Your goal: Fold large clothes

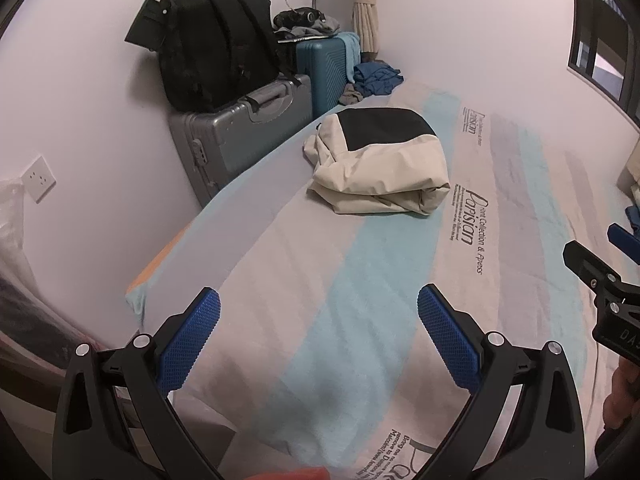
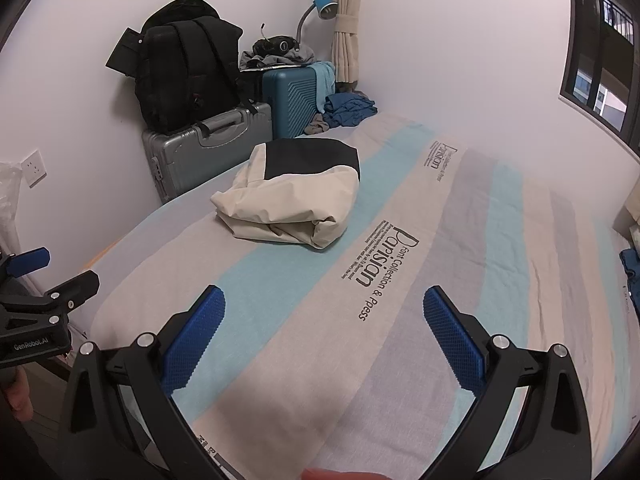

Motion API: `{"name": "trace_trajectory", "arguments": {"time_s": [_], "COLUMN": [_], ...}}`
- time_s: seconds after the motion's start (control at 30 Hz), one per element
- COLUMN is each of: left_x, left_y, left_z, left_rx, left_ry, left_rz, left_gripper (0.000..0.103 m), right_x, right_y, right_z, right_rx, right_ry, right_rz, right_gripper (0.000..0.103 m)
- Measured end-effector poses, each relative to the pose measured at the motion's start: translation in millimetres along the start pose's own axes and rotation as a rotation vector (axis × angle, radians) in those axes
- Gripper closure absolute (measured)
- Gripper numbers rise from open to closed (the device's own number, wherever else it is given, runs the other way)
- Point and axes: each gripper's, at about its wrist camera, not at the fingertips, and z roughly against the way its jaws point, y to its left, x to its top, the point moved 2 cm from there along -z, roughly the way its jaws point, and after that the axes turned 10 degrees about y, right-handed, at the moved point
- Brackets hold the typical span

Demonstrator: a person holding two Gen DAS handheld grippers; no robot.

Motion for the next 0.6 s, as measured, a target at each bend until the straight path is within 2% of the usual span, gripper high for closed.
{"name": "trace_trajectory", "arguments": {"time_s": [0.13, 0.2, 0.3, 0.4, 0.6], "left_x": [-1, -3, -3, -1, 1], "left_y": [4, 8, 4, 2, -3], "left_z": [1, 8, 11, 9, 3], "left_rx": [0.0, -0.002, -0.019, -0.051, -0.037], "left_ry": [-0.006, -0.067, -0.077, -0.054, -0.019], "left_rz": [0.033, 0.063, 0.037, 0.024, 0.005], "left_gripper": [0.006, 0.006, 0.006, 0.006, 0.006], "right_x": [-2, -3, -4, -2, -2], "right_y": [1, 1, 1, 0, -3], "right_z": [1, 1, 2, 1, -1], "right_rx": [0.002, 0.003, 0.005, 0.004, 0.008], "right_ry": [0.003, 0.005, 0.009, 0.008, 0.012], "right_rz": [0.002, 0.007, 0.006, 0.005, -0.002], "right_gripper": [0.007, 0.007, 0.007, 0.007, 0.007]}}
